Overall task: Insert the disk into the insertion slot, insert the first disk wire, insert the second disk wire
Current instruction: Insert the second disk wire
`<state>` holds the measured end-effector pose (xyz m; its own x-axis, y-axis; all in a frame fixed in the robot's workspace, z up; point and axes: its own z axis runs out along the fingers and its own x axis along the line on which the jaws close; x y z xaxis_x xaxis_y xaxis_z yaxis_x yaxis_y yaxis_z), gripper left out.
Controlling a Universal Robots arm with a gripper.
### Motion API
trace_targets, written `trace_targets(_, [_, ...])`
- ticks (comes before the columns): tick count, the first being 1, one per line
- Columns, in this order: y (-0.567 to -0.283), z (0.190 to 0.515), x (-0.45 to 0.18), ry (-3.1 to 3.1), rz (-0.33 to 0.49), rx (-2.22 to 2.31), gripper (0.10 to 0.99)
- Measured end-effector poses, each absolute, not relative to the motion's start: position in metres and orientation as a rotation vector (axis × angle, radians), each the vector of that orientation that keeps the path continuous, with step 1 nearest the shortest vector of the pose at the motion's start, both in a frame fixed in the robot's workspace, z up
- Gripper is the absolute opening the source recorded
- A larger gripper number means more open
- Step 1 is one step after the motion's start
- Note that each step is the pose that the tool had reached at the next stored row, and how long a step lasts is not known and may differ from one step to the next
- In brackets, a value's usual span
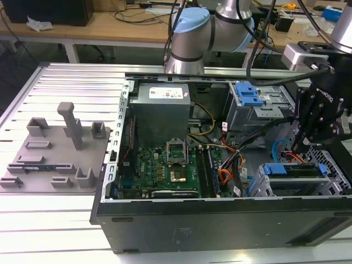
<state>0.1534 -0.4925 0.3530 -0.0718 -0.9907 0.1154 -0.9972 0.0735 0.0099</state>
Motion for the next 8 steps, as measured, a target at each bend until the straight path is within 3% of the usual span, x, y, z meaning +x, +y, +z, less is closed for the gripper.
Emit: trace_targets(8, [-0.5017, 0.3510, 0.1491, -2.258, 0.082, 2.114, 0.161])
